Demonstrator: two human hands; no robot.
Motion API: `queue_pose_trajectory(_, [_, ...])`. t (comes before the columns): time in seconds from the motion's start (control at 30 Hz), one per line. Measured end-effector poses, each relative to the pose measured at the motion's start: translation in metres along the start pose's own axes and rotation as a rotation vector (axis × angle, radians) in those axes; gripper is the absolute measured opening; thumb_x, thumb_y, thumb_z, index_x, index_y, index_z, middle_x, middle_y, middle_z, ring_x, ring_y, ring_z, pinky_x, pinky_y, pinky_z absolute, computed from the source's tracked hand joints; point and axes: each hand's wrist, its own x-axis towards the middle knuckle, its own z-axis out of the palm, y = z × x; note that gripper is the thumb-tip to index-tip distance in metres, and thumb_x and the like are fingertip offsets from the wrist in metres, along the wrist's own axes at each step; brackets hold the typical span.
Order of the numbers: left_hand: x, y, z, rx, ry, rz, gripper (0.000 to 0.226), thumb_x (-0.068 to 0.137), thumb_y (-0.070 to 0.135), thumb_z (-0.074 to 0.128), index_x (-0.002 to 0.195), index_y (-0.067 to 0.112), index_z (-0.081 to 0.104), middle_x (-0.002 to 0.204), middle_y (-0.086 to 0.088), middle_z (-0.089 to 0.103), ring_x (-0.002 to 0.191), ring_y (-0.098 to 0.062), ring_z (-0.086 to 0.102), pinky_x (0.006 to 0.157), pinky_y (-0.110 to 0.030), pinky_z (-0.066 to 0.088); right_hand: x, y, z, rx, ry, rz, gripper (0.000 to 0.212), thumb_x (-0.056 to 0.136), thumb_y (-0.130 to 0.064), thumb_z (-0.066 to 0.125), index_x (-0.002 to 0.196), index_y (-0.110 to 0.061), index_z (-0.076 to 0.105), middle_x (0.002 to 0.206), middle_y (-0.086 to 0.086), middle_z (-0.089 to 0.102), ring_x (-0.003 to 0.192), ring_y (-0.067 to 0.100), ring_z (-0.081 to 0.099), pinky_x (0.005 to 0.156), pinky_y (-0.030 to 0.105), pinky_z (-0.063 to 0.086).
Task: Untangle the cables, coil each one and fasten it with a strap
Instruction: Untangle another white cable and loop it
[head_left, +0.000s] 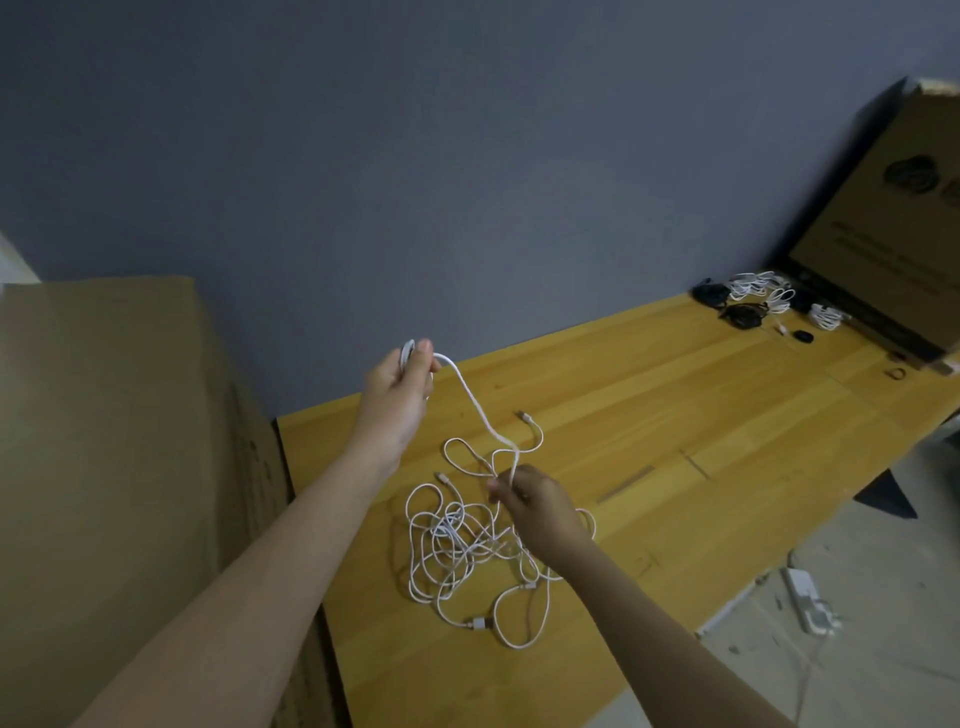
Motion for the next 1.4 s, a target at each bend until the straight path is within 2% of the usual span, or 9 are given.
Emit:
queue_pose_trajectory(0.17, [0.000, -0.005, -0.001, 0.038, 0.020, -0.003, 0.030, 0.101, 0.037, 0.041, 0.082, 0.019, 0.055, 0.059, 0.007, 0.038, 0.048, -0.007, 0.032, 0.050, -0.024, 0.029, 0.039, -0.017, -0.032, 0.515, 0.498, 0.258, 0.029, 0.097, -0.025, 0.054, 0.074, -0.014, 0.066, 0.066, 0.002, 0.063, 0.069, 0.020, 0.058, 0.069, 0.036, 0.049])
queue_pose_trajectory(0.3, [0.000, -0.004, -0.001, 0.054, -0.008, 0.006, 0.030, 0.099, 0.039, 0.044, 0.082, 0.018, 0.056, 0.059, 0.009, 0.039, 0.050, -0.008, 0.034, 0.051, -0.026, 0.029, 0.074, -0.078, -0.090, 0.285, 0.661, -0.053, 0.040, 0.099, -0.028, 0.052, 0.061, -0.016, 0.051, 0.055, -0.001, 0.036, 0.054, 0.008, 0.029, 0.054, 0.029, 0.025])
queue_pose_trajectory(0.37, [0.000, 0.000, -0.001, 0.024, 0.007, 0.015, 0.030, 0.099, 0.037, 0.045, 0.079, 0.017, 0.056, 0.052, 0.011, 0.038, 0.046, -0.007, 0.032, 0.050, -0.026, 0.027, 0.085, -0.116, -0.112, 0.269, 0.689, -0.221, 0.023, 0.098, -0.021, 0.053, 0.081, -0.019, 0.069, 0.066, 0.000, 0.056, 0.061, 0.005, 0.045, 0.058, 0.026, 0.037])
queue_pose_trajectory(0.47, [-0.001, 0.005, -0.002, -0.012, 0.007, 0.030, 0.033, 0.100, 0.036, 0.043, 0.076, 0.016, 0.053, 0.048, 0.012, 0.038, 0.045, -0.005, 0.032, 0.049, -0.026, 0.026, 0.091, -0.149, -0.120, 0.283, 0.639, -0.385, 0.022, 0.097, -0.015, 0.055, 0.113, -0.009, 0.069, 0.110, -0.005, 0.065, 0.102, 0.002, 0.060, 0.089, 0.017, 0.047])
queue_pose_trajectory(0.57, [-0.005, 0.007, -0.002, 0.026, -0.025, -0.015, 0.036, 0.100, 0.040, 0.039, 0.075, 0.017, 0.049, 0.054, 0.011, 0.038, 0.047, -0.005, 0.033, 0.050, -0.023, 0.027, 0.088, -0.140, -0.108, 0.257, 0.474, -0.330, 0.020, 0.099, -0.023, 0.052, 0.089, -0.017, 0.069, 0.082, 0.000, 0.070, 0.072, 0.010, 0.063, 0.068, 0.033, 0.049])
queue_pose_trajectory(0.8, [-0.014, 0.010, -0.002, 0.052, -0.091, -0.040, 0.041, 0.101, 0.036, 0.040, 0.065, 0.018, 0.039, 0.051, 0.008, 0.031, 0.046, -0.009, 0.026, 0.051, -0.026, 0.024, 0.079, -0.041, -0.061, 0.489, 0.239, 0.199, 0.026, 0.101, -0.022, 0.046, 0.103, -0.007, 0.068, 0.058, 0.002, 0.045, 0.053, 0.011, 0.052, 0.058, 0.020, 0.049])
queue_pose_trajectory(1.07, [-0.011, 0.009, -0.006, 0.067, -0.089, -0.063, 0.040, 0.101, 0.039, 0.041, 0.068, 0.017, 0.042, 0.049, 0.010, 0.031, 0.047, -0.010, 0.026, 0.050, -0.026, 0.023, 0.067, -0.004, -0.053, -0.895, 0.016, -0.003, 0.042, 0.102, -0.047, 0.029, 0.125, -0.030, 0.060, 0.120, 0.006, 0.054, 0.116, 0.030, 0.045, 0.095, 0.038, 0.032])
queue_pose_trajectory(1.27, [-0.011, 0.011, -0.004, 0.055, -0.091, -0.091, 0.039, 0.101, 0.040, 0.040, 0.069, 0.017, 0.039, 0.050, 0.008, 0.030, 0.046, -0.009, 0.026, 0.050, -0.025, 0.025, 0.062, -0.019, -0.057, -0.172, 0.179, -0.205, 0.028, 0.098, -0.012, 0.050, 0.125, -0.014, 0.058, 0.087, 0.000, 0.066, 0.079, 0.011, 0.058, 0.059, 0.013, 0.037])
queue_pose_trajectory(1.4, [-0.009, 0.011, -0.006, 0.017, -0.078, -0.100, 0.040, 0.101, 0.040, 0.038, 0.067, 0.018, 0.039, 0.051, 0.007, 0.030, 0.046, -0.009, 0.025, 0.050, -0.024, 0.025, 0.055, -0.014, -0.049, -0.407, 0.265, -0.463, 0.020, 0.092, -0.015, 0.053, 0.097, -0.010, 0.071, 0.088, 0.005, 0.072, 0.087, 0.016, 0.058, 0.073, 0.031, 0.047])
